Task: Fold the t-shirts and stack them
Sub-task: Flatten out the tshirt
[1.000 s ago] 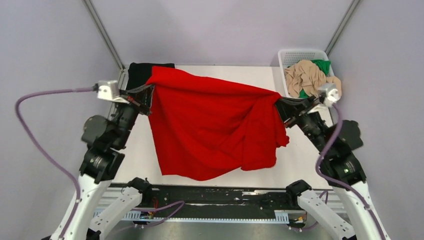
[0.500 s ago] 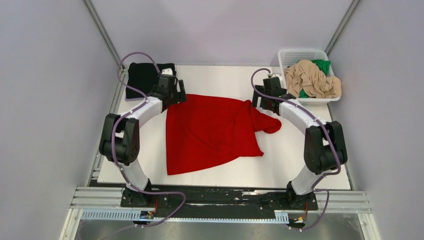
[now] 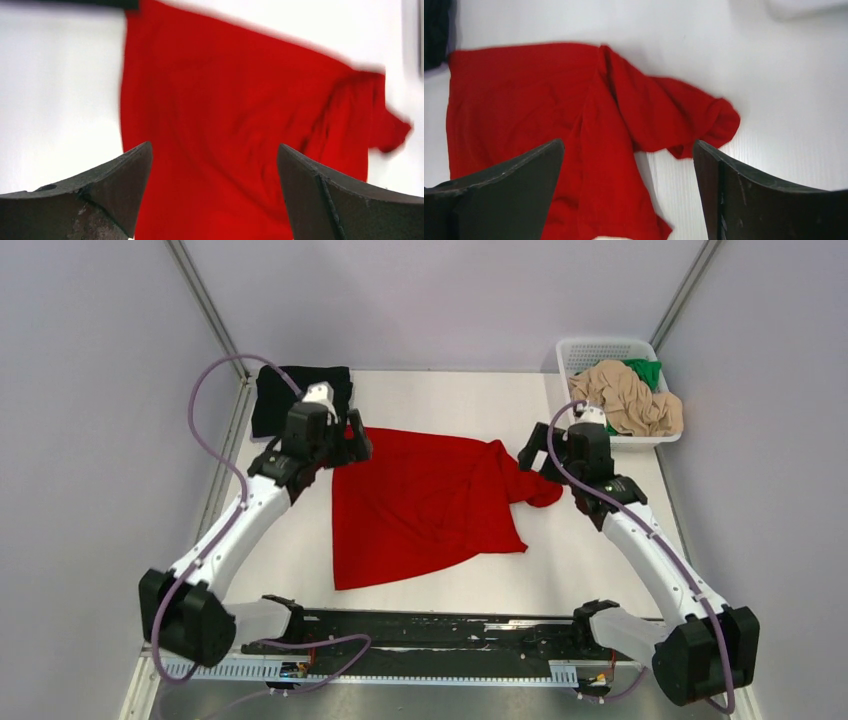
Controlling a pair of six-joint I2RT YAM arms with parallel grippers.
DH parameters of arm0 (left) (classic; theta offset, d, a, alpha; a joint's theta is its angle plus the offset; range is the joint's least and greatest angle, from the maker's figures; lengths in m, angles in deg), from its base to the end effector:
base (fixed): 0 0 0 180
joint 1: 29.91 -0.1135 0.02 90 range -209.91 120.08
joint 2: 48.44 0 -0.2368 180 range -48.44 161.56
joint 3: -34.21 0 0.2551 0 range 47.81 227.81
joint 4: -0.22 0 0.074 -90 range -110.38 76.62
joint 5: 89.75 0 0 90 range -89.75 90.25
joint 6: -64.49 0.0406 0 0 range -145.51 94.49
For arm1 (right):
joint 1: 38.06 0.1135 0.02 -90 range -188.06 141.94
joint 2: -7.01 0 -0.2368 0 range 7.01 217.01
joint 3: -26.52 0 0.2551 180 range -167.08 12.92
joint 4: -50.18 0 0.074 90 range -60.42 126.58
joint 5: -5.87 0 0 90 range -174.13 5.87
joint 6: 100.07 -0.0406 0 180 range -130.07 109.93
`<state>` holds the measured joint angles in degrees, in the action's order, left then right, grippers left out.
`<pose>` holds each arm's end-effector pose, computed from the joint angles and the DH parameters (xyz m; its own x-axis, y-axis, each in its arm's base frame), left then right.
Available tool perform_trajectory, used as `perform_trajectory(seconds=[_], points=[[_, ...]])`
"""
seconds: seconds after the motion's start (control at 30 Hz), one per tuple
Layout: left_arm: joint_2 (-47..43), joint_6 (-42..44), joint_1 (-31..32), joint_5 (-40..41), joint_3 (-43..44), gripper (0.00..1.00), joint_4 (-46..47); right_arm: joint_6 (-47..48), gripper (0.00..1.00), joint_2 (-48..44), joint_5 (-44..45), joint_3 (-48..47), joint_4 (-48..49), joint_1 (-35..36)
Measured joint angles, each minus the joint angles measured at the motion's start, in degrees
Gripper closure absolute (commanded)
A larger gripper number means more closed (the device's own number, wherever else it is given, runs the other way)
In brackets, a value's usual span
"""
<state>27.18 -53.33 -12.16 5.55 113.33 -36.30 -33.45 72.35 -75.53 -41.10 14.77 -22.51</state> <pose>0.2981 -0.0915 0.2961 -0.5662 -0.3067 -0.7651 -0.0390 0.9371 -0.3468 0.2634 0.0670 0.2765 -0.5406 0.2568 -0.8011 0.0764 0.9633 0.2573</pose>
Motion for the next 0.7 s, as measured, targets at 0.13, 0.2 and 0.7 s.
perform_trajectory(seconds=[0.13, 0.2, 0.7], points=[[-12.24, -4.02, 6.43, -1.46, -11.78, 0.00, -7.96, -1.84, 0.00, -4.66, -6.29, 6.05, -4.59, 0.00], [-16.33, -6.99, 8.63, -2.12, -16.63, 0.00, -13.79, -2.89, 0.00, -5.77, -8.76, 8.00, -7.08, 0.07], [-22.67, -33.24, 20.55, 0.85, -37.62, 0.21, -25.51, -6.84, 0.00, 1.51, -15.06, 12.11, -10.91, 0.15]])
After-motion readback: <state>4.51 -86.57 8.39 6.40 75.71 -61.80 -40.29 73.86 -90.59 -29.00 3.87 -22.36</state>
